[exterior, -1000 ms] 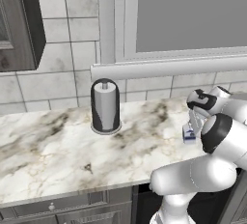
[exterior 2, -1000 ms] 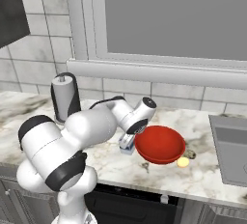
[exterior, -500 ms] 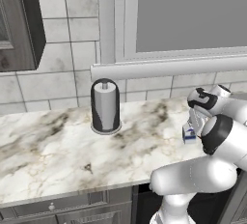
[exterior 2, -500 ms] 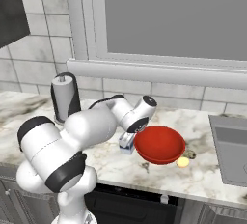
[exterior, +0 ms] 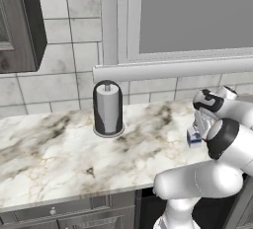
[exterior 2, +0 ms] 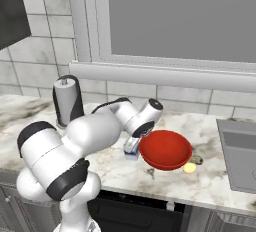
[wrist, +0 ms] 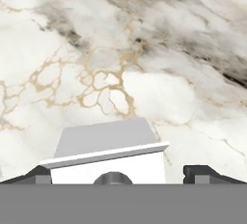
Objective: Gather the eggs and milk located in the vicinity of the sink area and place them right next to the bowl.
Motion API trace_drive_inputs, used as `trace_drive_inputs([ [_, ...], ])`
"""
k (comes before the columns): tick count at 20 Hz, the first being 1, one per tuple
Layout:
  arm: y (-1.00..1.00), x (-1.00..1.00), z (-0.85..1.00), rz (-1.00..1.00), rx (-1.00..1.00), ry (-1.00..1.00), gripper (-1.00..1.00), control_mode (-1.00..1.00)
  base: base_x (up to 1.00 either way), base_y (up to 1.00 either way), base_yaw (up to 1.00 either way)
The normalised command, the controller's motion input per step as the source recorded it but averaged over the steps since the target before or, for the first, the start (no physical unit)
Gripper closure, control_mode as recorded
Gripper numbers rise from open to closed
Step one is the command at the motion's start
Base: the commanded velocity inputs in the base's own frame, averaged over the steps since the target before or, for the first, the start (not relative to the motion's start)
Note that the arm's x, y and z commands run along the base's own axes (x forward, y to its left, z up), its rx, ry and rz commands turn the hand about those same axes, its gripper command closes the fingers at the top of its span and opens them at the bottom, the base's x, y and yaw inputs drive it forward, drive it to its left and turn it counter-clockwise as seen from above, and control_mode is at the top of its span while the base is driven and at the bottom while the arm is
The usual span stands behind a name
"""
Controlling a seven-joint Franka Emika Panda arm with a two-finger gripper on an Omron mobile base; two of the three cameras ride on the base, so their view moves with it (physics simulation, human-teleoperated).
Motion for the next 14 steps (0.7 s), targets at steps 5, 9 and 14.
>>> trace_drive_inputs([
  [5,0.00,-0.39,0.41,0.00,0.00,-0.08,-1.00,-1.00,0.00,0.00,0.00],
  [9,0.02,-0.37,0.46,0.01,0.00,-0.11,-1.00,-1.00,0.00,0.00,0.00],
  [14,0.00,-0.43,0.54,0.01,0.00,-0.12,-1.00,-1.00,0.00,0.00,0.00],
])
